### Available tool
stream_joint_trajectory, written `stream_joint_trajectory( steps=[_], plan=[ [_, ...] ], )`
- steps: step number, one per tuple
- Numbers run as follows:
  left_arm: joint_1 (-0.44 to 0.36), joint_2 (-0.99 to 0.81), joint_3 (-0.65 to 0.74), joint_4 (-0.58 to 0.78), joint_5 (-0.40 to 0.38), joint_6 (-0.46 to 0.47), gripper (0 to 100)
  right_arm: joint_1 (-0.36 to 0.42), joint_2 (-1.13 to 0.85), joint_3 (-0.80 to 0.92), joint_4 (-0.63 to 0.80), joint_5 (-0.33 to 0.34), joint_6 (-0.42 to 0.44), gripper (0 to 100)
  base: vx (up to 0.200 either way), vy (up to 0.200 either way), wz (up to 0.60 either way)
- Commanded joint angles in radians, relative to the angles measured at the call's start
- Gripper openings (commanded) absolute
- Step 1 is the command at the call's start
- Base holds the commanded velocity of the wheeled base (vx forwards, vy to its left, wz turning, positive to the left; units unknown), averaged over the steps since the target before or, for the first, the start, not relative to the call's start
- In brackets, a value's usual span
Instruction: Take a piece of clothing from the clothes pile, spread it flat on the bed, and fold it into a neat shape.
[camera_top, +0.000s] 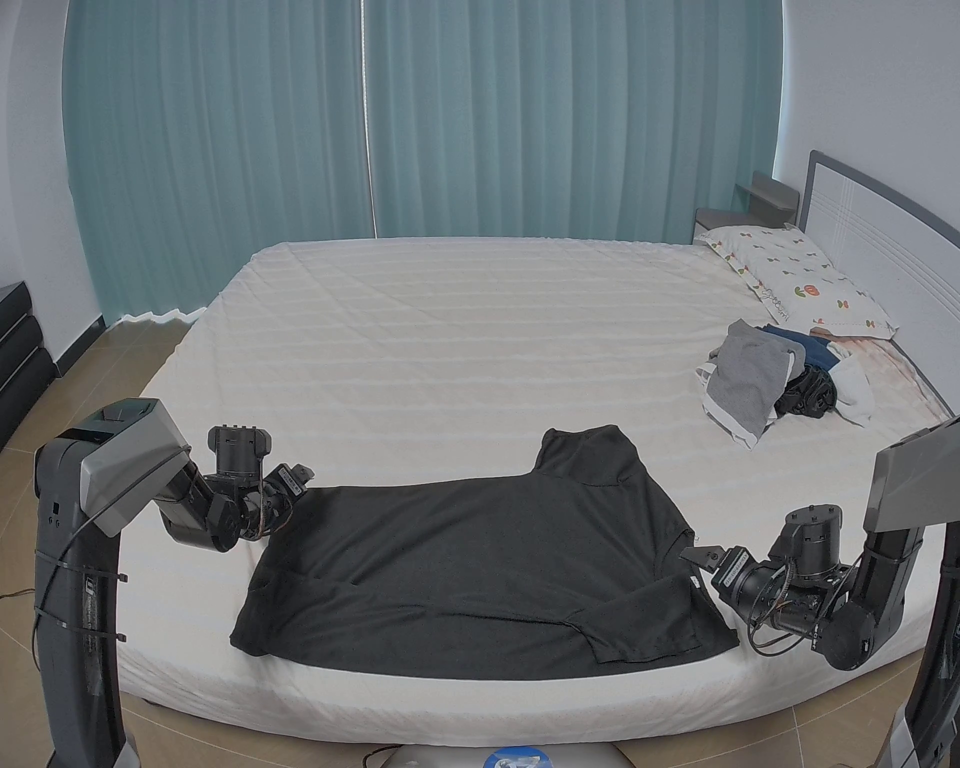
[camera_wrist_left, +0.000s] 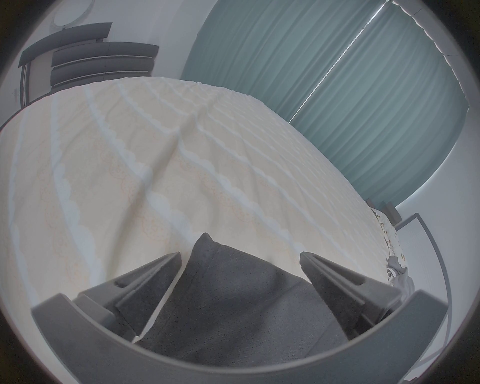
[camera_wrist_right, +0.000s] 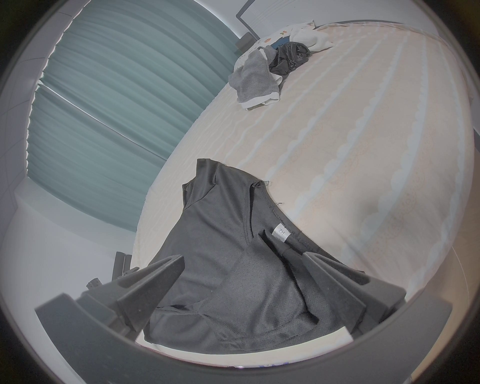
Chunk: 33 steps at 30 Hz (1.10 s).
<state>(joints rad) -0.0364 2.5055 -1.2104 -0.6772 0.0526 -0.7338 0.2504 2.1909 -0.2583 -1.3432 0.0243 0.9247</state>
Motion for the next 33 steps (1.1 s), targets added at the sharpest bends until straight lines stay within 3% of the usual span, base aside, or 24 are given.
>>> stream_joint_trajectory(
  steps=[1,10,14,15,20,24,33],
  plan=[
    [0.000,0.013,-0.003,-0.002,0.001,0.001,0,0.000,0.006,-0.006,-0.001,0.000,0.000,100,0.000,0.000,0.00],
    [0.007,0.004,-0.011,-0.015,0.027,-0.033,0,0.010,0.029,-0.107,0.016,0.022,-0.026,100,0.000,0.000,0.00],
    [0.009,-0.019,0.002,-0.015,0.049,-0.091,0,-0.002,0.098,-0.243,0.044,0.028,-0.116,100,0.000,0.000,0.00],
    [0.009,-0.028,0.014,-0.016,0.049,-0.095,0,-0.016,0.115,-0.302,0.087,0.028,-0.181,100,0.000,0.000,0.00],
    [0.016,-0.040,0.029,-0.016,0.041,-0.099,0,-0.023,0.150,-0.447,0.174,0.025,-0.262,100,0.000,0.000,0.00],
    [0.016,-0.042,0.051,-0.018,0.036,-0.099,0,-0.043,0.221,-0.668,0.338,0.002,-0.395,100,0.000,0.000,0.00],
    [0.016,-0.045,0.114,-0.071,0.036,-0.099,0,-0.046,0.395,-1.016,0.504,-0.029,-0.475,100,0.000,0.000,0.00]
  ],
)
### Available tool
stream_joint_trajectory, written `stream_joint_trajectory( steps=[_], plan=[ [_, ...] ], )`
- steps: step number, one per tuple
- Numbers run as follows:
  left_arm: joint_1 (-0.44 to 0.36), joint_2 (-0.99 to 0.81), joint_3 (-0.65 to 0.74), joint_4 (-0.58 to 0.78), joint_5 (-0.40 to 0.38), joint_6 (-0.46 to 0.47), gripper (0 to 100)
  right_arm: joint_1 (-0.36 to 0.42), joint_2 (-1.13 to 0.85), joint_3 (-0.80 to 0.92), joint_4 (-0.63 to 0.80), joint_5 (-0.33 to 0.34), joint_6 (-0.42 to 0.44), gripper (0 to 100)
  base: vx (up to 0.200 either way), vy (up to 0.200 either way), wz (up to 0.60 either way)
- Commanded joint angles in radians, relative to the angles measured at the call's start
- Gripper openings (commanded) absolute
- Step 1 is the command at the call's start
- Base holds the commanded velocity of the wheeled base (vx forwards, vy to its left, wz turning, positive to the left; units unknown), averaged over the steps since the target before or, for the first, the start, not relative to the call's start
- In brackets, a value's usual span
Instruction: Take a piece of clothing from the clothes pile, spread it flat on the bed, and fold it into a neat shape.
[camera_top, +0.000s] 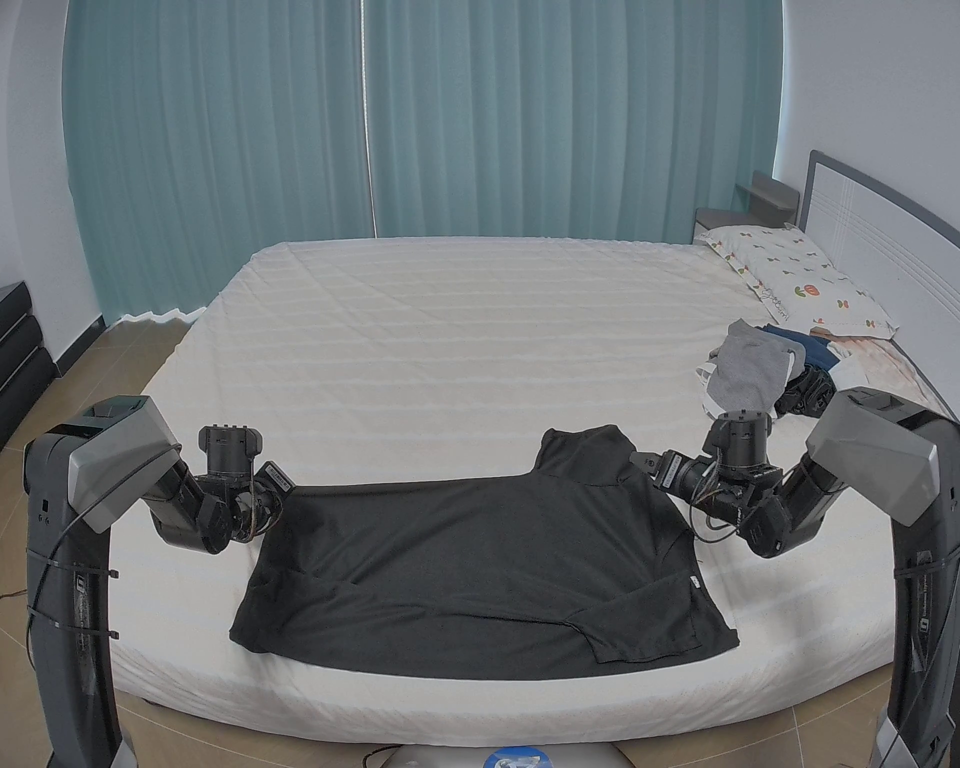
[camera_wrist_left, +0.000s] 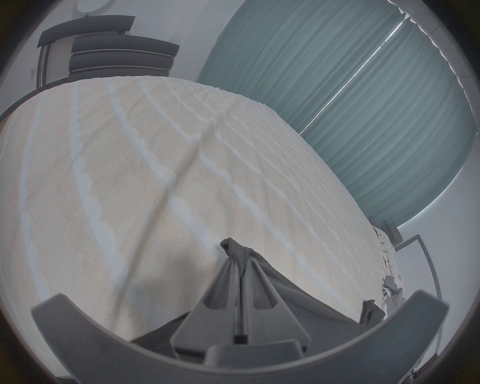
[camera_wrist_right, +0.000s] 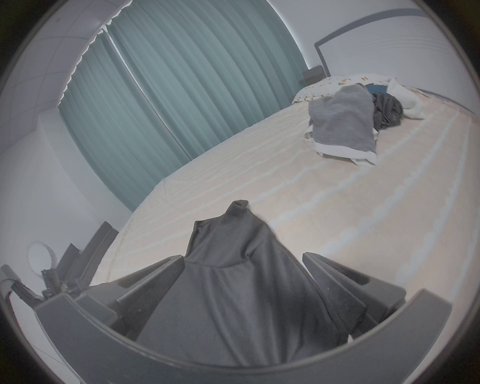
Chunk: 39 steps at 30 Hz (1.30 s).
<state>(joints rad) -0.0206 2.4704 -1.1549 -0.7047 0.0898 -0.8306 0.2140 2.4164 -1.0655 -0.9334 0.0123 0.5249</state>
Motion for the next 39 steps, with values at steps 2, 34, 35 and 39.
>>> stream_joint_trajectory(
  steps=[2,34,35,39],
  plan=[
    [0.001,-0.010,0.072,-0.059,-0.001,-0.001,0,-0.013,0.179,-0.229,0.099,-0.015,-0.095,100,0.000,0.000,0.00],
    [0.002,-0.015,0.103,-0.101,-0.001,-0.001,0,-0.013,0.397,-0.755,0.318,-0.011,-0.057,0,0.000,0.000,0.00],
    [0.002,-0.015,0.101,-0.101,-0.001,-0.001,0,-0.013,0.397,-0.755,0.317,-0.011,-0.057,0,0.000,0.000,0.00],
    [0.008,-0.016,0.092,-0.101,-0.001,0.002,0,-0.018,0.362,-0.743,0.314,-0.041,-0.025,0,0.000,0.000,0.00]
  ],
)
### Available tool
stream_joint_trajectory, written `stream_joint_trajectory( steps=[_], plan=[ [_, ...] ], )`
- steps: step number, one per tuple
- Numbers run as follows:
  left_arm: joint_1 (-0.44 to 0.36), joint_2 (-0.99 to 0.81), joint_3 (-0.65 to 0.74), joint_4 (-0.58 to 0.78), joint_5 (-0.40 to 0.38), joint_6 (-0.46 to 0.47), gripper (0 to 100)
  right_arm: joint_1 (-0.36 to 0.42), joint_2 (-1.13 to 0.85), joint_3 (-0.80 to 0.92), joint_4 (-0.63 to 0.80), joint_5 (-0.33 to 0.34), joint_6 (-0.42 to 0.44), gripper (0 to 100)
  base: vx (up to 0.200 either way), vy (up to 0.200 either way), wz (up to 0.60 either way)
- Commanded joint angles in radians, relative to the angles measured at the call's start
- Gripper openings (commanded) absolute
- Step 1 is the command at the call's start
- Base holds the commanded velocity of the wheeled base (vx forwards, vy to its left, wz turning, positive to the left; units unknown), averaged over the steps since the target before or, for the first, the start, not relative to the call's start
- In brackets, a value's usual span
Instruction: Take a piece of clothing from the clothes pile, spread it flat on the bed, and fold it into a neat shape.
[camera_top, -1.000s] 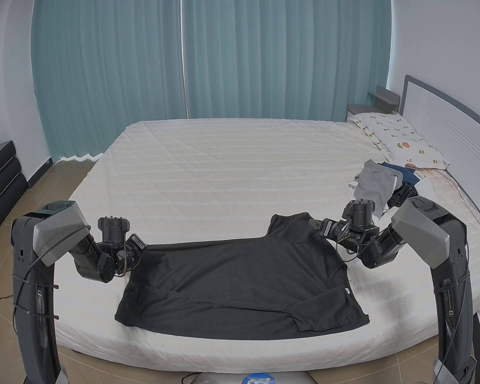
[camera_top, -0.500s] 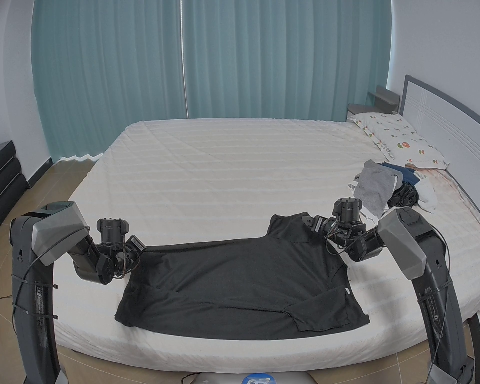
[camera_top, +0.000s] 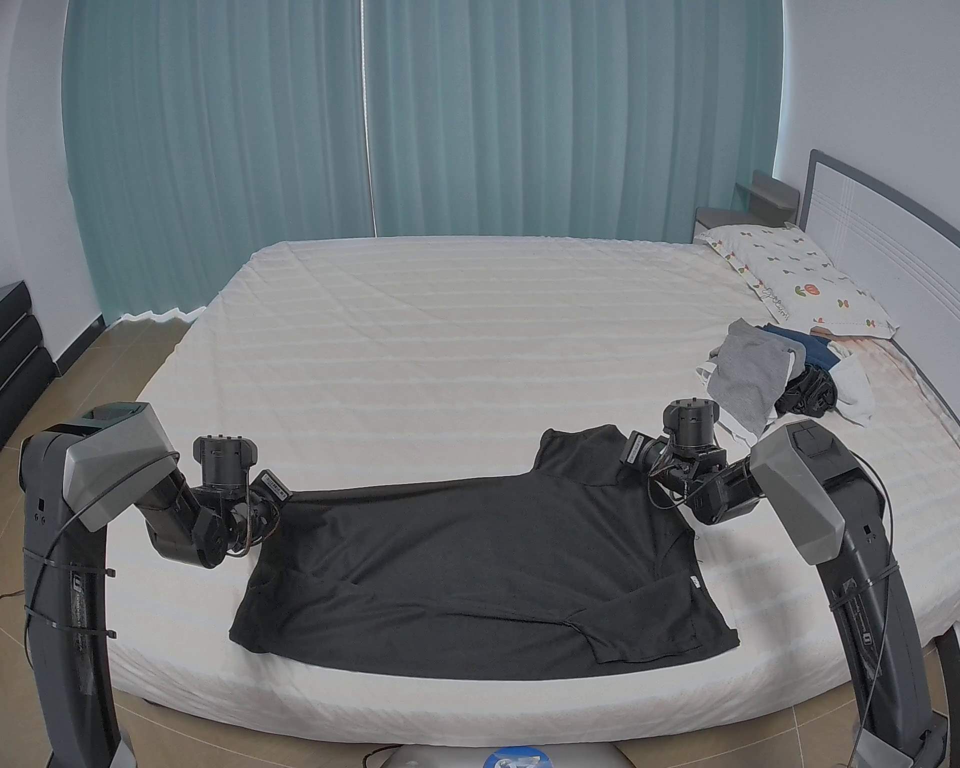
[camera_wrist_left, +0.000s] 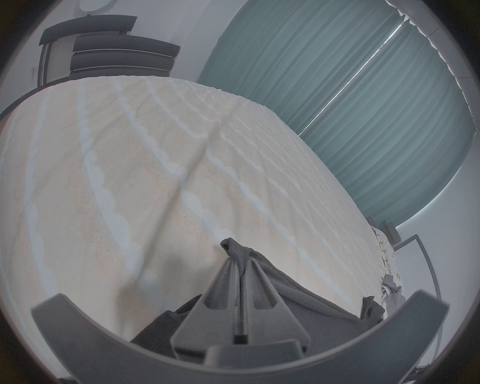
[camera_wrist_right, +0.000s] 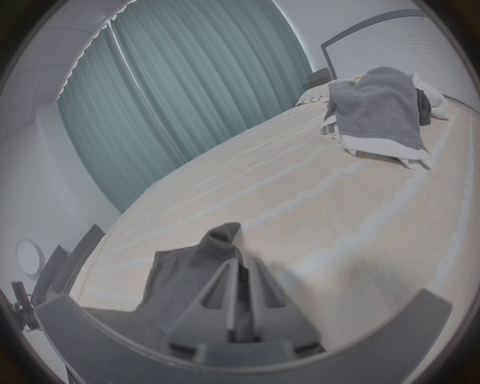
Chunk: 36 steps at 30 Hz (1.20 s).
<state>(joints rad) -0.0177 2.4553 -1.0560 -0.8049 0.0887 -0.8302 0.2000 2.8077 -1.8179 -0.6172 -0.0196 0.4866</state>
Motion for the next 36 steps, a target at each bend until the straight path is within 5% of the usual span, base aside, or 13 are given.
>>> stream_joint_trajectory(
  steps=[1,19,36],
  plan=[
    [0.007,-0.002,-0.007,0.000,0.000,0.002,0,-0.004,-0.037,0.015,-0.006,-0.011,0.021,0,0.000,0.000,0.00],
    [0.024,-0.049,0.002,0.000,-0.023,0.039,0,-0.022,-0.267,0.341,-0.127,0.020,0.036,0,0.000,0.000,0.00],
    [0.050,-0.095,0.044,-0.030,-0.029,0.049,0,-0.017,-0.283,0.454,-0.374,-0.017,0.029,0,0.000,0.000,0.00]
  ],
)
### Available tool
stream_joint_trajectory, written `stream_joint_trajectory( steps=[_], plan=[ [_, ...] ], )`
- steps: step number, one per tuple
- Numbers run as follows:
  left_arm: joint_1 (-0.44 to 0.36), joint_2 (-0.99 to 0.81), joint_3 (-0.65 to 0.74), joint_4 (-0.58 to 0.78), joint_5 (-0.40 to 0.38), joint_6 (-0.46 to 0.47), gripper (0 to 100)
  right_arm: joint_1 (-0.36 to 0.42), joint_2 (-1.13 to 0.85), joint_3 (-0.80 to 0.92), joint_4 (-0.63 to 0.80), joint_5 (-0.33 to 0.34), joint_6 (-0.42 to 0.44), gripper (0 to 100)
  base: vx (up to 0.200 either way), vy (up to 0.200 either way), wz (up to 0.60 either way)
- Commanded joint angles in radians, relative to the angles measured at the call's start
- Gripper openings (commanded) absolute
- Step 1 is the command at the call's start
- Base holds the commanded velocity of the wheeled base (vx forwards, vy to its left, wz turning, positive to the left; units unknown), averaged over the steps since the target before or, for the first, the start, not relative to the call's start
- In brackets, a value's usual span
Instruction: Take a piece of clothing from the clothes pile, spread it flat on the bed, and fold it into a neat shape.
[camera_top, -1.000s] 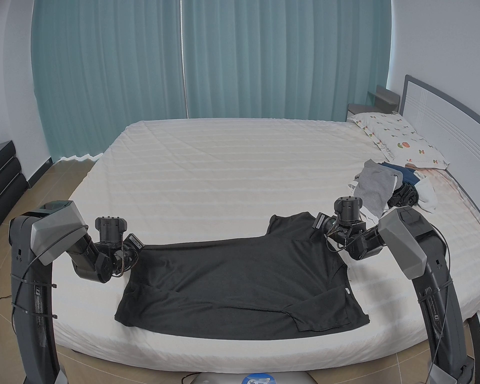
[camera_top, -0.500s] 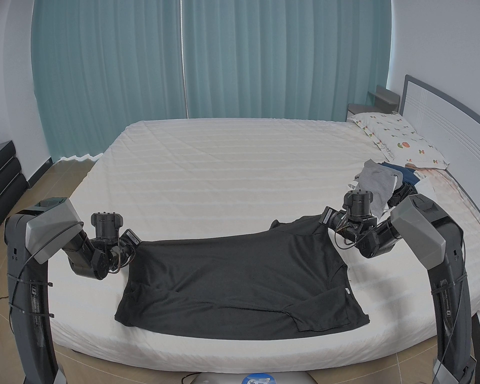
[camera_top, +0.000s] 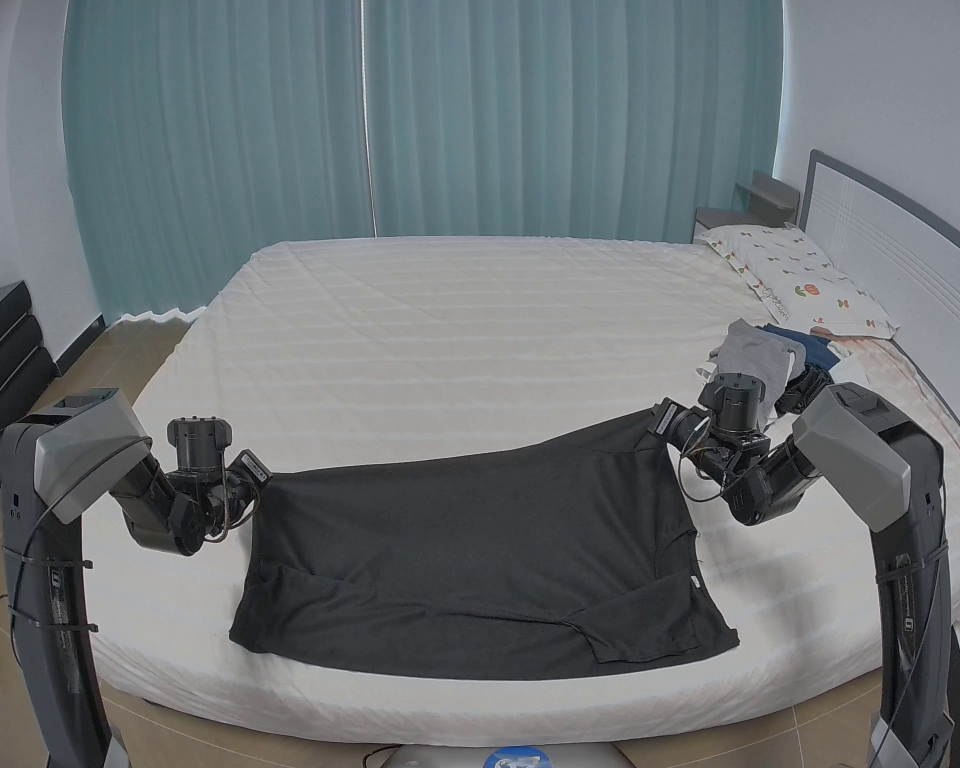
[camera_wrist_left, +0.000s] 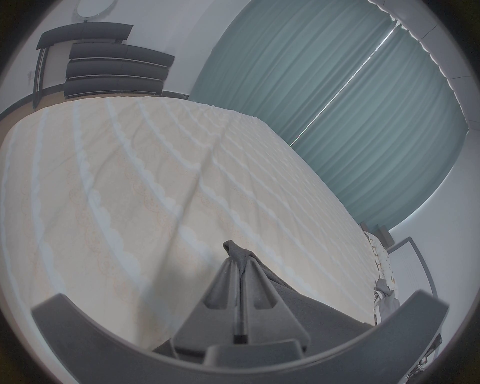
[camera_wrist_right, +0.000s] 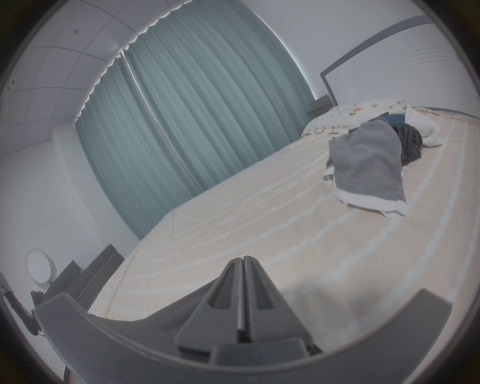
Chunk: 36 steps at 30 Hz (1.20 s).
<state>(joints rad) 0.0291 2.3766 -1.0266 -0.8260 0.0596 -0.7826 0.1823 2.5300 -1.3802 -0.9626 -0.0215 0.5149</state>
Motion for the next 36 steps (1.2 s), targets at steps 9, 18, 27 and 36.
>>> stream_joint_trajectory(
  steps=[9,18,27,36],
  plan=[
    [0.008,-0.022,0.014,-0.010,0.000,0.002,0,-0.011,-0.036,0.043,-0.036,-0.023,0.001,0,0.000,0.000,0.00],
    [0.018,-0.073,0.045,-0.016,-0.020,0.002,0,-0.006,-0.005,0.076,-0.042,-0.015,-0.006,0,0.000,0.000,0.00],
    [0.021,-0.065,0.048,-0.015,-0.029,0.006,0,-0.004,-0.022,0.095,-0.044,-0.012,-0.006,0,0.000,0.000,0.00],
    [0.041,-0.054,0.063,-0.016,-0.092,0.031,0,-0.012,-0.112,0.231,-0.042,0.058,-0.003,0,0.000,0.000,0.00]
  ],
)
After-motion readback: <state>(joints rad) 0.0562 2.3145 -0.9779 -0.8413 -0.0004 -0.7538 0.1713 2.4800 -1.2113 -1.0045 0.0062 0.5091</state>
